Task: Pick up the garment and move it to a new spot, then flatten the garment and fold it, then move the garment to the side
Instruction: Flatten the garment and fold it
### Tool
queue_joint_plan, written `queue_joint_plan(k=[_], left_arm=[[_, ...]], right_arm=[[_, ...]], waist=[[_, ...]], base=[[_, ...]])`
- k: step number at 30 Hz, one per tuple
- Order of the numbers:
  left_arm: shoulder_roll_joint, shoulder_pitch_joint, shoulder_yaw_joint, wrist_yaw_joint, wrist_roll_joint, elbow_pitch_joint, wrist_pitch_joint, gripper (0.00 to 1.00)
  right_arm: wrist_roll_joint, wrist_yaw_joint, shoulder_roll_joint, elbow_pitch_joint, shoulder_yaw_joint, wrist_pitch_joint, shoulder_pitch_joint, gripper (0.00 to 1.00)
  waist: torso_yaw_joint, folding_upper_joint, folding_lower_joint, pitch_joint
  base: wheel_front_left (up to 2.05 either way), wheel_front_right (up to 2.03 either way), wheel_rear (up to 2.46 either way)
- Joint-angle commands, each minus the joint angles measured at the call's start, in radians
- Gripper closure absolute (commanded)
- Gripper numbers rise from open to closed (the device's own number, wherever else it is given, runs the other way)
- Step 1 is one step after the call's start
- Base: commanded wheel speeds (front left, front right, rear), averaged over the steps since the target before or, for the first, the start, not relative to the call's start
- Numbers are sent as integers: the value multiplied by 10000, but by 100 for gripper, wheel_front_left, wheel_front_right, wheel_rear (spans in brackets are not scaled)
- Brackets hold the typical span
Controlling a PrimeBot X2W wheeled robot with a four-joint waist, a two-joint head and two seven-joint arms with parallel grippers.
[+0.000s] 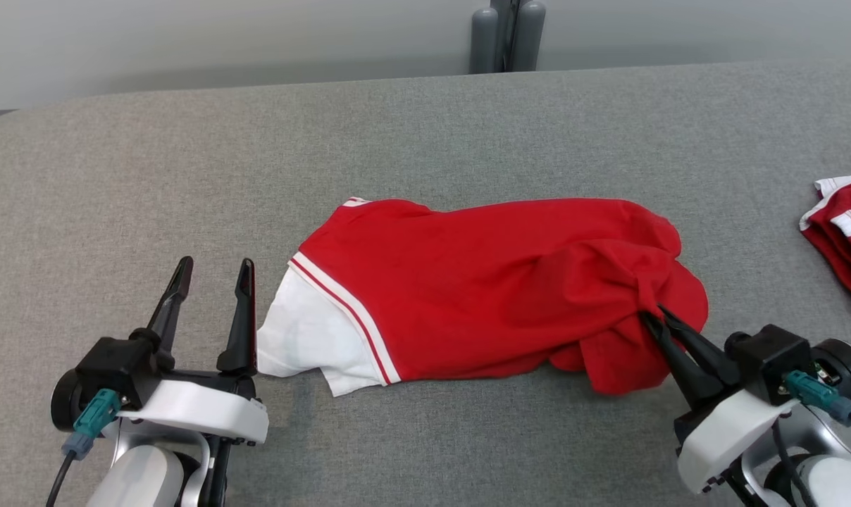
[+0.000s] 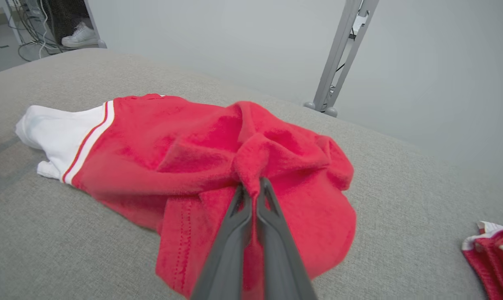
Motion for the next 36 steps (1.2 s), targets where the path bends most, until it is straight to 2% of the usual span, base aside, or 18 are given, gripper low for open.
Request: queue_joint_plan(k=[1, 10, 11, 13, 14, 15, 20, 25, 29, 36], left_arm=[[55, -176, 7, 2, 73, -39, -19, 0], [-34, -511, -143, -95, 116, -6, -11, 0], [-46, -538, -143, -89, 120, -9, -19, 0], [-59, -579, -141, -92, 128, -5, -47, 0], [-66, -583, -139, -94, 135, -2, -61, 0], [-79, -589, -145, -96, 145, 10, -69, 0], [-100, -714, -157, -117, 154, 56, -107, 0], [-82, -592, -76, -58, 177, 54, -163, 0], [-89, -430, 30, 6, 167, 17, -194, 0], [-12, -50, 207, 136, 135, -27, -225, 0]], right_arm=[[49, 2, 34, 110, -67, -85, -119, 100], [564, 2, 496, 2568, -527, -1173, -1457, 100], [669, 2, 569, 2859, -563, -1351, -1636, 95], [847, 0, 652, 3497, -676, -1721, -1975, 45], [913, 0, 677, 3765, -746, -1926, -2145, 13], [964, 0, 688, 4103, -833, -2094, -2293, 0], [1242, 2, 785, 5188, -1239, -2972, -2788, 0], [1518, 2, 830, 5424, -1832, -3484, -2521, 0], [1322, 2, 858, 5134, -2364, -3689, -2146, 0], [442, 2, 1400, 3364, -3157, -3685, -1192, 0]], waist=[[40, 0, 0, 63], [390, 0, 0, 564], [412, 0, 0, 626], [436, 0, 0, 720], [443, 0, 0, 765], [447, 0, 0, 798], [411, 0, 0, 881], [286, 0, 0, 717], [212, 0, 0, 520], [73, 0, 0, -3]], base=[[0, 0, 0], [0, 0, 0], [0, 0, 0], [0, 0, 0], [0, 0, 0], [0, 0, 0], [0, 0, 0], [0, 0, 0], [0, 0, 0], [0, 0, 0]])
